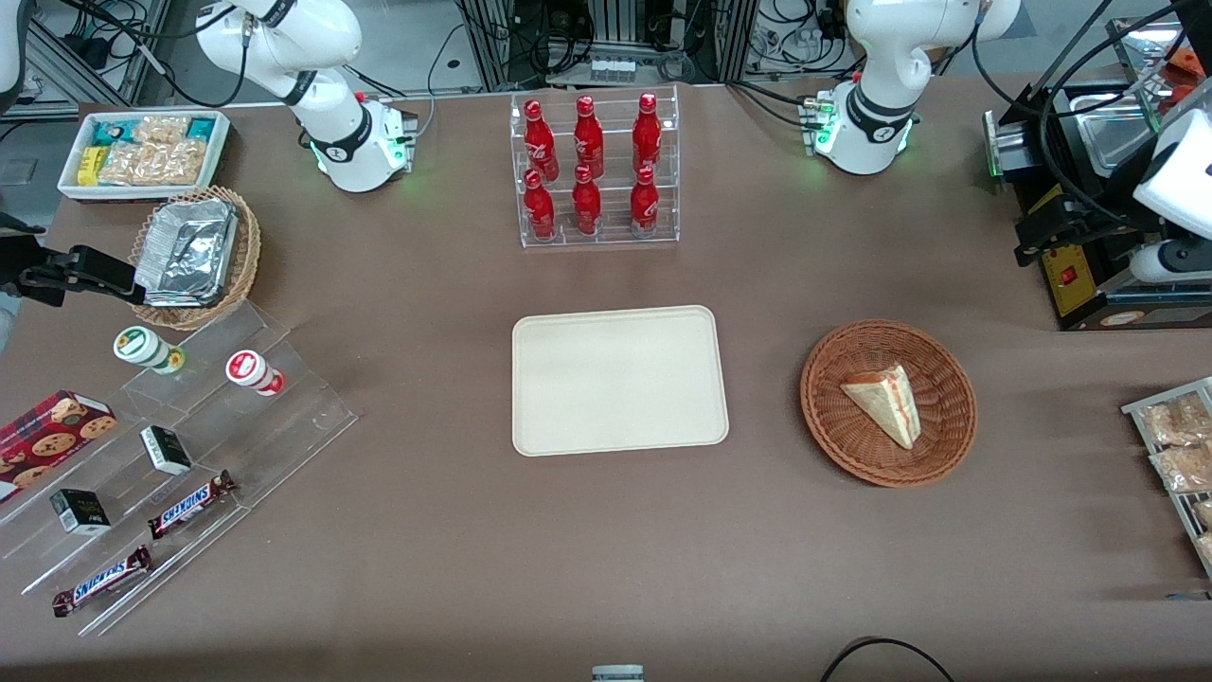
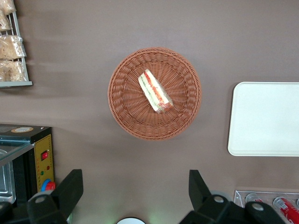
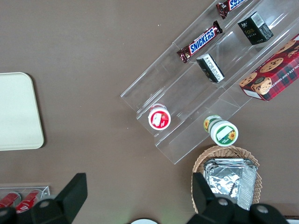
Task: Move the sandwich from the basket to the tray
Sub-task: 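Move the left gripper over the wicker basket and lower onto the sandwich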
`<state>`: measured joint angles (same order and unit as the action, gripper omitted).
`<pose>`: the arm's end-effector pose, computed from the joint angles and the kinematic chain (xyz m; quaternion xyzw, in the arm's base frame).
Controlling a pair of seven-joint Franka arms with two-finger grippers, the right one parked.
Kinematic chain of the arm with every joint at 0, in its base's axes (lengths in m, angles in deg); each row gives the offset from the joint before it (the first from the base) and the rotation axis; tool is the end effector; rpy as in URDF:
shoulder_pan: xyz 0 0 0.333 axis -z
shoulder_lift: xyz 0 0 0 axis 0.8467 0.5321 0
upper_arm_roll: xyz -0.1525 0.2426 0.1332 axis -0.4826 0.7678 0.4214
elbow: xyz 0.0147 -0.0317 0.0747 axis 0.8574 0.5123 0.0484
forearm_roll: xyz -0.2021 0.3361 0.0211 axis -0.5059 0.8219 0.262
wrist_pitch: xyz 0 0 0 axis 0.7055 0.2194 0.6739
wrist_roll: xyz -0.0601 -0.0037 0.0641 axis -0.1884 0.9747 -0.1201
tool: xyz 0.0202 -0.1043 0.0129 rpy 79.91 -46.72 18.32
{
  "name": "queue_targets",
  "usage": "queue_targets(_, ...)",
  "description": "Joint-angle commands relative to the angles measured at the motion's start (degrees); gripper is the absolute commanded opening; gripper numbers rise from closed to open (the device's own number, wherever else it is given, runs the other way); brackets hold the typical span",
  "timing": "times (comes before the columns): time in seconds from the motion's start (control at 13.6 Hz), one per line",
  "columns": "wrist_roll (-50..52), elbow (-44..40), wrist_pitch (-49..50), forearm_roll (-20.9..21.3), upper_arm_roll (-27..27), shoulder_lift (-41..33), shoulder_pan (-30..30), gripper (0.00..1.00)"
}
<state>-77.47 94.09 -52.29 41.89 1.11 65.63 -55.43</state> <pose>0.5425 -0.0405 0.6538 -0.9992 -0.0331 0.0211 0.0063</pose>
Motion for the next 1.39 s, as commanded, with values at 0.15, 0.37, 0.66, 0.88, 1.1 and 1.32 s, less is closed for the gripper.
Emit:
queue_targets(0.15,-0.64,-0.75,2.00,0.06,-0.34,0.15,-0.49,1.00)
queue_targets(0.37,-1.00,0.38,1.21,0.76,-0.60,1.02,-0.49,1.00)
queue_targets(0.66,4.08,14.76,-12.10,5.86,-2.98,-0.37,-0.40,1.00)
queue_targets(0.88,12.68,28.03,-28.88,5.86,-2.98,-1.61,-0.49,1.00)
queue_targets(1.1,27.00,35.08,-41.63,5.42,-2.98,-0.91,-0.49,1.00)
queue_targets(1.32,34.14,43.87,-55.78,0.09,-2.72,-0.73,-0.58,1.00)
